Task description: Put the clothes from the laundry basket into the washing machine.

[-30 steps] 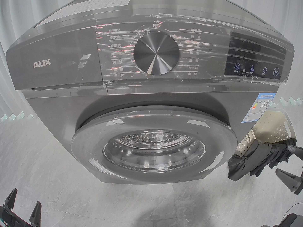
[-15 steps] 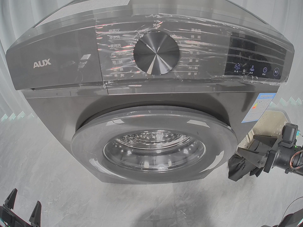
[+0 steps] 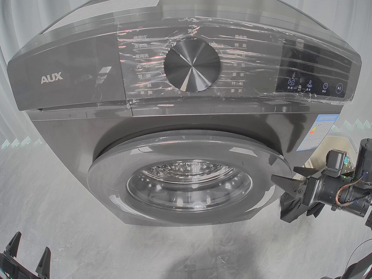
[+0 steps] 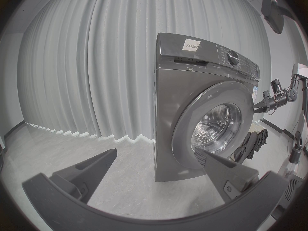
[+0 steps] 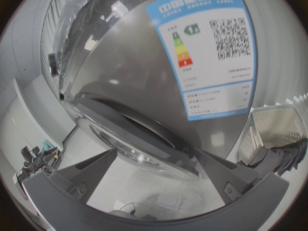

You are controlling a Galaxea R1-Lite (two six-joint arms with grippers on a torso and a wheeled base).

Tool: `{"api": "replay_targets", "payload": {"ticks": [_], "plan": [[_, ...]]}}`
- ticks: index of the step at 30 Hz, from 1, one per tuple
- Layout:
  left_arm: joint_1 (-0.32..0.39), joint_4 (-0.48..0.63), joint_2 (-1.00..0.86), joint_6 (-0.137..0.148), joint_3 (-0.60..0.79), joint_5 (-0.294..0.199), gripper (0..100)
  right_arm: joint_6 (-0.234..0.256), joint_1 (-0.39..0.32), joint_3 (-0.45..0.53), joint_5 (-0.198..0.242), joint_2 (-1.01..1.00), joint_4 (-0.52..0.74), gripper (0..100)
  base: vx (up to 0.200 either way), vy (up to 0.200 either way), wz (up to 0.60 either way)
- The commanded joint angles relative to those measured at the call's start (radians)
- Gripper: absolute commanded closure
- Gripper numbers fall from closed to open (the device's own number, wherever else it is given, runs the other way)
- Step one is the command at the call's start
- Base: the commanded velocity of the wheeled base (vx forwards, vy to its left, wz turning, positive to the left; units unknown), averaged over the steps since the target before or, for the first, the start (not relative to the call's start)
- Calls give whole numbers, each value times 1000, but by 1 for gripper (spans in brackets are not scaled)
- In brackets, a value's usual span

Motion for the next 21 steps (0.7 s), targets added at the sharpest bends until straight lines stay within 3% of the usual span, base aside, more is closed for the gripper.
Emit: {"api": "replay_targets", "payload": {"ticks": [1, 9, 16, 21], "plan": [[0, 0, -18, -2, 16, -1, 0, 1, 20, 1, -7, 33, 1, 0, 0, 0, 0], [0, -2, -18, -3, 16, -1, 0, 4, 40, 14, -2, 31, 2, 0, 0, 0, 0], [0, 0, -18, -3, 16, -1, 0, -5, 44, 97, 7, -69, 16, 0, 0, 0, 0], [0, 0, -18, -3, 16, -1, 0, -8, 33, 87, 17, -65, 4, 0, 0, 0, 0]]}}
